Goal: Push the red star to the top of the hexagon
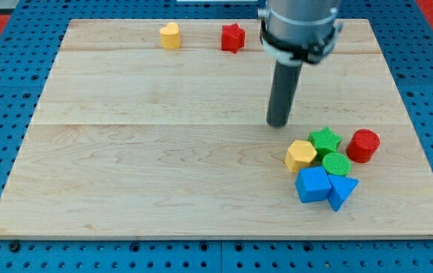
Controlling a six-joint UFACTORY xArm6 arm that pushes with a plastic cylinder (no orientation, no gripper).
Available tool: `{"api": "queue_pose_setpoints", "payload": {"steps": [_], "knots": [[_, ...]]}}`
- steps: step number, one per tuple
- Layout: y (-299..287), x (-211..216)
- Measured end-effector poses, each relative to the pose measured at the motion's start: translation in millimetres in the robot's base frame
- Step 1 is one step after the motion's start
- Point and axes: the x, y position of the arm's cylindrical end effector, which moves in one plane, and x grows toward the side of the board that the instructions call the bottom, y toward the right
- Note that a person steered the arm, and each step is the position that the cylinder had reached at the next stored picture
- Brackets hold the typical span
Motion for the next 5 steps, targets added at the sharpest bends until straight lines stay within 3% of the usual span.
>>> {"api": "queue_pose_setpoints", "payload": {"steps": [2,3,4,5], "knots": [[7.3,-162.3],[-25.4,-206.0],[-76.2,-163.9],[-77.3,-97.4]]}}
